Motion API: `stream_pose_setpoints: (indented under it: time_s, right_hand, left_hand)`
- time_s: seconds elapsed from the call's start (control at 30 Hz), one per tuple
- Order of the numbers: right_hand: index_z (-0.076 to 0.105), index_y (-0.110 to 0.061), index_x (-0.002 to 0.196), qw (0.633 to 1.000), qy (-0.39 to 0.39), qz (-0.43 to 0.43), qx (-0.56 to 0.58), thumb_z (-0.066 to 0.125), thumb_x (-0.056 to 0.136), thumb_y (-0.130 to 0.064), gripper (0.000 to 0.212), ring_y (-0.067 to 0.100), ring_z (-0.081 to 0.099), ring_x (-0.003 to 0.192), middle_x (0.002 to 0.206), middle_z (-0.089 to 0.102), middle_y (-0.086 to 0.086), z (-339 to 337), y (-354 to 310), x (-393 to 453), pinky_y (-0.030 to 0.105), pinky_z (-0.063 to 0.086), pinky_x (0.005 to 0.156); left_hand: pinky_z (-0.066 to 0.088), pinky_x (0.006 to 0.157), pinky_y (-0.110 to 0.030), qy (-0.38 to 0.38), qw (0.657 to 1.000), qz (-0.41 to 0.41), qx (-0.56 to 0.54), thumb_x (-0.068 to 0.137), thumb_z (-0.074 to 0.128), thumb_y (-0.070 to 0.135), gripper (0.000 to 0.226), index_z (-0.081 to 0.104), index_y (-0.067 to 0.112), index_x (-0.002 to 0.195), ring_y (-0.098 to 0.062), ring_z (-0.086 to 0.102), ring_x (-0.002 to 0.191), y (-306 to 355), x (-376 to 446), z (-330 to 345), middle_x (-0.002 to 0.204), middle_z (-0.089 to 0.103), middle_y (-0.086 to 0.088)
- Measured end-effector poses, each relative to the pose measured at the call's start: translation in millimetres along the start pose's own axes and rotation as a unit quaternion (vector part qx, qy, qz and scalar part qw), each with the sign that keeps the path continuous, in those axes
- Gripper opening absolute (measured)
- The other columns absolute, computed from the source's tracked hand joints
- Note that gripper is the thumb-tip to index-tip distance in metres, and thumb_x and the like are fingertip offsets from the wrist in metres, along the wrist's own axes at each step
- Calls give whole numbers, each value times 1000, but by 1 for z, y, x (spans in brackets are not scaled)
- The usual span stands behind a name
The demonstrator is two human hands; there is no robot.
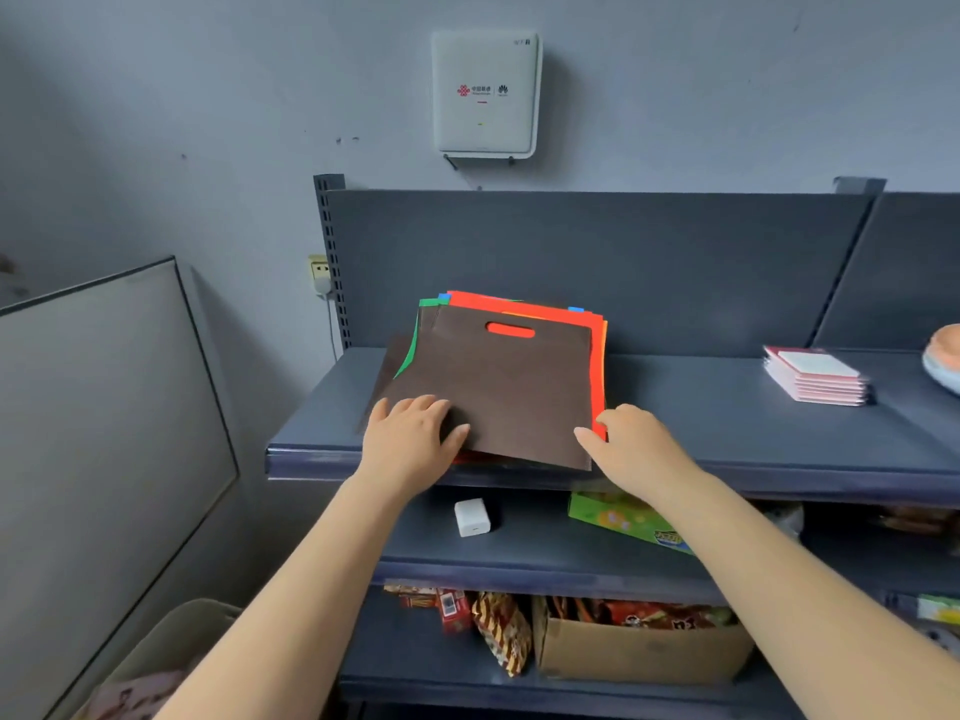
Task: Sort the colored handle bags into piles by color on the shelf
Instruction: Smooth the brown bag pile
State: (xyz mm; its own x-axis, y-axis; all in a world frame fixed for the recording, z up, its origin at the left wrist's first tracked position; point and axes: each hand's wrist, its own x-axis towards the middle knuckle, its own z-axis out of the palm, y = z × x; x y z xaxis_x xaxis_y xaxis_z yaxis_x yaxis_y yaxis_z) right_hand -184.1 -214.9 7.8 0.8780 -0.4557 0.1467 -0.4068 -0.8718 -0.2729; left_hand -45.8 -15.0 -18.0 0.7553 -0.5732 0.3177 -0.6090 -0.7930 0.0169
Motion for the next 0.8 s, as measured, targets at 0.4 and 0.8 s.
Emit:
stream_pose_setpoints:
  time_s: [0.4,0.8]
  right_hand:
    - [60,-7,77,968,82,129,202,65,87,-30,26,27,54,83,81,57,8,3,20,55,34,43,73]
    - [59,-7,100,948,191,145,210,59,90,-7,9,22,48,79,85,56,5,7,58,66,28,37,69]
  left_hand:
    - [12,115,-35,-8,995,55,-81,97,31,53,54,40,24,142,-15,26,141,19,42,22,151,35,6]
    - [36,99,-33,-33,991,-24,-127,96,41,51,47,56,17,125,-22,44,126,-20,71,22,134,54,-1]
